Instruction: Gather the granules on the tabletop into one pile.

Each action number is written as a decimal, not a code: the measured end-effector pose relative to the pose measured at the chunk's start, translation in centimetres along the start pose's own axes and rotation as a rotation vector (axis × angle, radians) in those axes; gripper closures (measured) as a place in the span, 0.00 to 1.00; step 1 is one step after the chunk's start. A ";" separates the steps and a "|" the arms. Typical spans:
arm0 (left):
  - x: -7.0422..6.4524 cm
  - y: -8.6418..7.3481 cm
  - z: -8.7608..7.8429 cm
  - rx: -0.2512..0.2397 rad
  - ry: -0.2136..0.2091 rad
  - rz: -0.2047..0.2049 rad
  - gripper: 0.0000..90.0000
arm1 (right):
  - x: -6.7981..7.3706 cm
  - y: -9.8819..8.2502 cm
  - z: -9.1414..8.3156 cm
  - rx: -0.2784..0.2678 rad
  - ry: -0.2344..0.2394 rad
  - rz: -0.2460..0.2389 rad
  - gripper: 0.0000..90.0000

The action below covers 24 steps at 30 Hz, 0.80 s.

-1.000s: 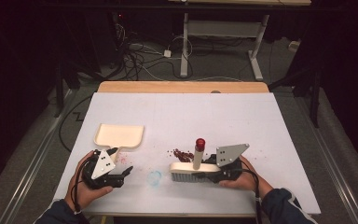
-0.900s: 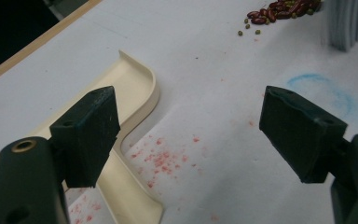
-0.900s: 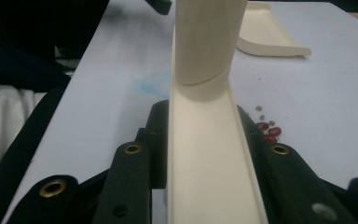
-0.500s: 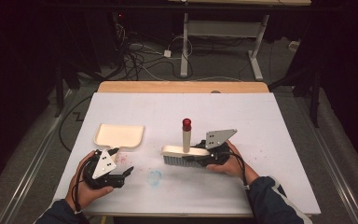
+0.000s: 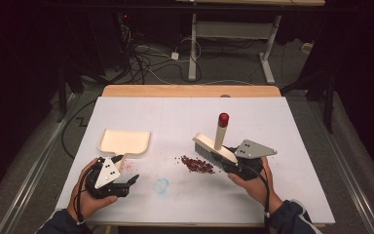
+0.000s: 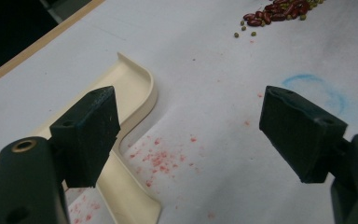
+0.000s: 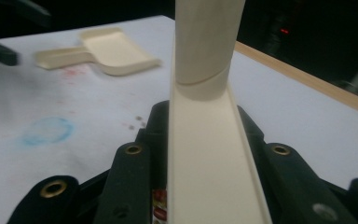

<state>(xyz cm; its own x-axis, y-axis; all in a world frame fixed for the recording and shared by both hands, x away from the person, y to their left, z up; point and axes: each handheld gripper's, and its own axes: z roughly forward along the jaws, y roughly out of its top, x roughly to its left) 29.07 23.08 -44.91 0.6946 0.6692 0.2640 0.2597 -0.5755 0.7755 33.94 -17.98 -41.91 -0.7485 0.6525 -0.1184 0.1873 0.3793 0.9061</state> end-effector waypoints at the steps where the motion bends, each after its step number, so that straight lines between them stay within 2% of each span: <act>1: -0.1 0.0 0.0 0.000 0.000 0.004 0.22 | 0.2 -0.4 -0.1 0.012 -0.045 0.018 0.75; 2: -0.1 0.1 0.0 0.001 0.000 0.005 0.22 | 0.4 -0.8 -0.1 0.024 -0.092 0.032 0.75; 3: -0.1 0.1 0.0 0.000 0.000 0.004 0.22 | 0.8 -1.6 0.1 0.035 -0.174 0.053 0.75; 4: -0.1 0.1 0.0 0.000 0.000 0.005 0.22 | 0.8 -1.6 0.1 0.035 -0.174 0.053 0.75; 6: -0.1 0.1 0.0 -0.002 -0.001 0.003 0.22 | 1.0 -2.1 0.4 0.039 -0.242 0.046 0.75; 11: 0.0 0.1 0.1 0.000 -0.007 0.004 0.22 | 1.7 -2.8 2.1 0.083 -0.342 0.063 0.75; 14: -0.1 0.1 0.1 0.000 -0.008 0.003 0.22 | 2.5 -2.6 2.7 0.083 -0.351 0.056 0.75; 15: -0.1 0.1 0.1 0.000 -0.007 0.004 0.22 | 3.0 -2.5 3.1 0.085 -0.354 0.056 0.75; 16: -0.1 0.2 0.2 0.001 -0.006 0.005 0.22 | 4.2 -2.3 4.0 0.094 -0.359 0.049 0.75; 18: -0.1 0.2 0.1 -0.002 -0.009 0.007 0.22 | 4.8 -2.2 4.5 0.093 -0.371 0.037 0.75; 21: -0.2 0.2 0.2 -0.002 -0.011 0.010 0.22 | 5.7 -1.8 5.6 0.078 -0.383 0.058 0.75; 24: -0.1 0.2 0.2 -0.001 -0.014 0.009 0.22 | 6.2 -1.6 6.3 0.017 -0.389 0.086 0.75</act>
<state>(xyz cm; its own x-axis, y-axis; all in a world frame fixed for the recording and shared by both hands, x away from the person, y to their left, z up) 29.19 22.80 -44.91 0.7063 0.6574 0.2626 0.2527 -0.5807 0.7739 32.97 -10.39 -46.69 -0.4335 0.8808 -0.1905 0.2513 0.3212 0.9131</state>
